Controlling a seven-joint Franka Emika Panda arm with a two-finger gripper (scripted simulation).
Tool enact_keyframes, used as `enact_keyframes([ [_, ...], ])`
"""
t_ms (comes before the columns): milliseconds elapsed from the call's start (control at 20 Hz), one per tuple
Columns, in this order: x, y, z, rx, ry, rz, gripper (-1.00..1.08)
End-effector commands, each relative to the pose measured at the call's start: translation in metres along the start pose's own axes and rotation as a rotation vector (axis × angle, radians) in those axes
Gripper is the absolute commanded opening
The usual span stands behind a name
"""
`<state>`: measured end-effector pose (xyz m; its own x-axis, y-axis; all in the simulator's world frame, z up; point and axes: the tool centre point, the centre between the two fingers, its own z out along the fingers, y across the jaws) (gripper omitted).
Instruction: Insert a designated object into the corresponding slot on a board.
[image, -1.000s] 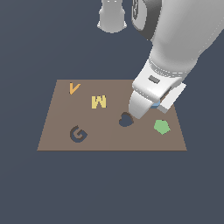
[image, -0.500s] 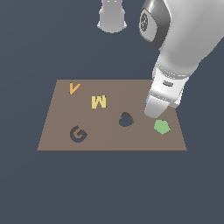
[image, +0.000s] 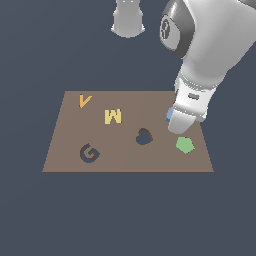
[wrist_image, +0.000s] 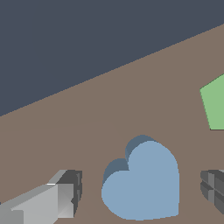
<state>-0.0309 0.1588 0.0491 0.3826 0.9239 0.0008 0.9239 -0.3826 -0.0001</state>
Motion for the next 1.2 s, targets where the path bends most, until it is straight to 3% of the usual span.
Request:
enact_keyframes([
  [0, 0.000, 0.000, 0.005, 0.000, -0.001, -0.001, 1.00],
  [300, -0.001, -0.001, 0.019, 0.000, -0.001, -0.006, 1.00],
  [350, -0.001, -0.001, 0.019, 0.000, -0.001, -0.006, -1.00],
  [1150, -0.001, -0.001, 0.016, 0.000, -0.001, -0.006, -1.00],
])
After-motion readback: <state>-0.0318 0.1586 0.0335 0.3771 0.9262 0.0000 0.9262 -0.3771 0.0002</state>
